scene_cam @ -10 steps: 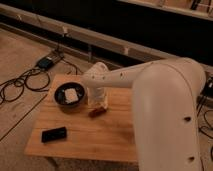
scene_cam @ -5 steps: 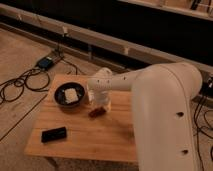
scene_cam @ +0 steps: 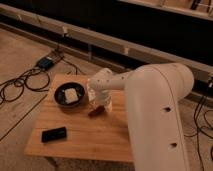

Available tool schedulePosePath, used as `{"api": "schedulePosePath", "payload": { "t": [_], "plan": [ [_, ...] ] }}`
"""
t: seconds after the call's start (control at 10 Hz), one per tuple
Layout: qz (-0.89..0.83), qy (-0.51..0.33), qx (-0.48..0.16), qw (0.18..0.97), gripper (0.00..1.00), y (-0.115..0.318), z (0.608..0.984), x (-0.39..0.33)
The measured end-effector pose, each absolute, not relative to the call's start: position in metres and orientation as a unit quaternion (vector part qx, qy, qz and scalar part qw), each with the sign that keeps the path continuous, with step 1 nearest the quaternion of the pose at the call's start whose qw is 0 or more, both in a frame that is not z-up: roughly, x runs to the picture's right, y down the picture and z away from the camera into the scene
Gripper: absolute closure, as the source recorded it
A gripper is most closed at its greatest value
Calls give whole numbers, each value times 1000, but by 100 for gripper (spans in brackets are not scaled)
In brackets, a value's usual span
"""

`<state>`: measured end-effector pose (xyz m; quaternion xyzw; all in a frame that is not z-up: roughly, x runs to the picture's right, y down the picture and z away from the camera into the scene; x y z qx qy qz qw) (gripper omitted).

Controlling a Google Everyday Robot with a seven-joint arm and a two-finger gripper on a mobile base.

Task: Place the pepper in the ceramic cup

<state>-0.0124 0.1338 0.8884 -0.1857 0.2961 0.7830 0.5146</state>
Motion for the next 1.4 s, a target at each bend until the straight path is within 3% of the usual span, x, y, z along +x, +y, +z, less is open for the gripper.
{"api": "schedulePosePath", "payload": {
  "t": [0.9,1.4],
  "plan": [
    [782,296,-203,511,38,138,901,-35],
    [772,271,-224,529,86,134,902,-37]
  ]
}}
